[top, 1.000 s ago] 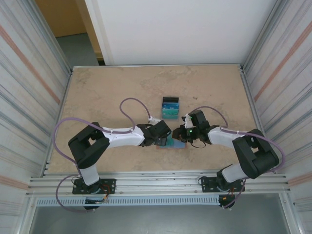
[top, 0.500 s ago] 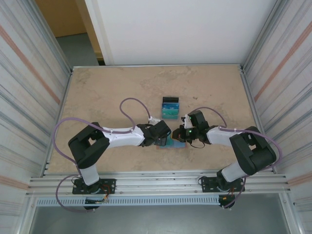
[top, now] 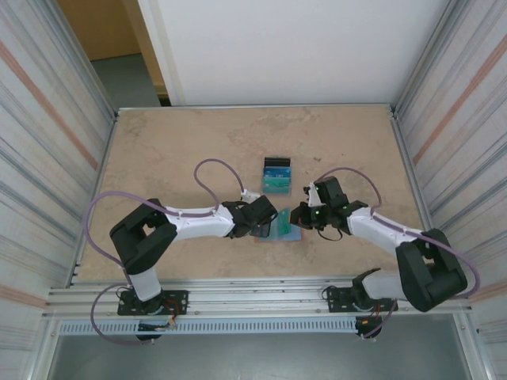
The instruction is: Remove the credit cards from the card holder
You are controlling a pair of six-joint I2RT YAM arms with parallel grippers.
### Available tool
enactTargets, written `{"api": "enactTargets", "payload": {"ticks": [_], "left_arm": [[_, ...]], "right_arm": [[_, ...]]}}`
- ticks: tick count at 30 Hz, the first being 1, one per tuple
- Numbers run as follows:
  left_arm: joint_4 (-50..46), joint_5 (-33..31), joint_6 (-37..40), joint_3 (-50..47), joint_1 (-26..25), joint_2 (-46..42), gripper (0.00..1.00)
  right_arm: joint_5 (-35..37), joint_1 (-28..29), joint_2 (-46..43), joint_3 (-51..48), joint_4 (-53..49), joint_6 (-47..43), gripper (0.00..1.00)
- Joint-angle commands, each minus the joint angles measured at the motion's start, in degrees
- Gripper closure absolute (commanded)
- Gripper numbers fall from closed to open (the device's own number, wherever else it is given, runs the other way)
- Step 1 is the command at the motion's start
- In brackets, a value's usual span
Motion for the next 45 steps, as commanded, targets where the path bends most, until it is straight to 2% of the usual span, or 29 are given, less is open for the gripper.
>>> {"api": "enactTargets", "payload": {"ticks": [1,6,9,13,16,20,26,29,32,35,39,41,42,43,45], "left_arm": [[-2.35,-0.66,1.79,0.26,0.39,-4.85,0.01],[-2.16,-0.76,7.17,1.03,0.76,-9.96,0.01],[0.59,2.57,16.15,0.31,1.53,-14.14,0.01],[6.33,15.66,30.38,-1.85,4.34,-20.81,0.03],[6.54,25.69,39.28,-1.75,6.37,-24.15,0.04],[5.08,33.96,47.57,-1.66,8.13,-26.40,0.07],[4.08,46.38,53.59,-2.04,12.54,-27.47,0.26],[2.66,48.77,56.09,-1.60,12.65,-27.39,0.30],[0.77,50.53,57.69,-1.09,12.65,-26.91,0.43],[-0.03,52.97,58.68,-1.20,12.65,-26.77,0.62],[-0.15,54.37,58.66,-1.32,12.65,-26.77,0.99],[-0.06,54.28,58.37,-1.40,12.65,-26.92,1.00],[-0.06,54.24,58.08,-1.36,12.65,-27.02,1.00],[0.14,54.12,57.89,-1.48,12.65,-27.25,1.00],[1.20,53.98,56.86,-2.34,12.65,-28.40,1.00]], "right_arm": [[3.91,-0.45,-4.17,2.33,-6.68,-5.39,0.99],[2.35,-0.39,-8.83,3.73,-9.50,-9.93,0.99],[-0.14,-0.17,-11.41,4.73,-10.34,-13.07,0.99],[-2.82,1.36,-14.44,6.20,-10.92,-17.25,0.99],[-4.30,3.09,-14.91,7.25,-11.06,-19.90,1.00],[-6.69,5.24,-14.90,8.83,-10.48,-22.35,1.00],[-8.56,10.41,-13.03,12.49,-11.07,-27.52,1.00],[-9.38,12.21,-11.94,14.17,-11.77,-29.93,1.00],[-10.28,13.07,-11.20,15.46,-12.58,-31.68,1.00],[-10.96,13.21,-10.71,16.16,-12.70,-32.83,1.00],[-10.89,13.20,-10.34,16.62,-12.93,-33.42,1.00],[-10.36,13.27,-10.40,16.63,-12.73,-33.31,1.00],[-9.49,13.17,-10.59,16.45,-12.56,-32.99,0.99],[-8.44,13.17,-10.79,16.30,-12.40,-32.69,0.93],[-5.07,12.73,-11.74,15.46,-11.52,-31.55,0.71]]}}
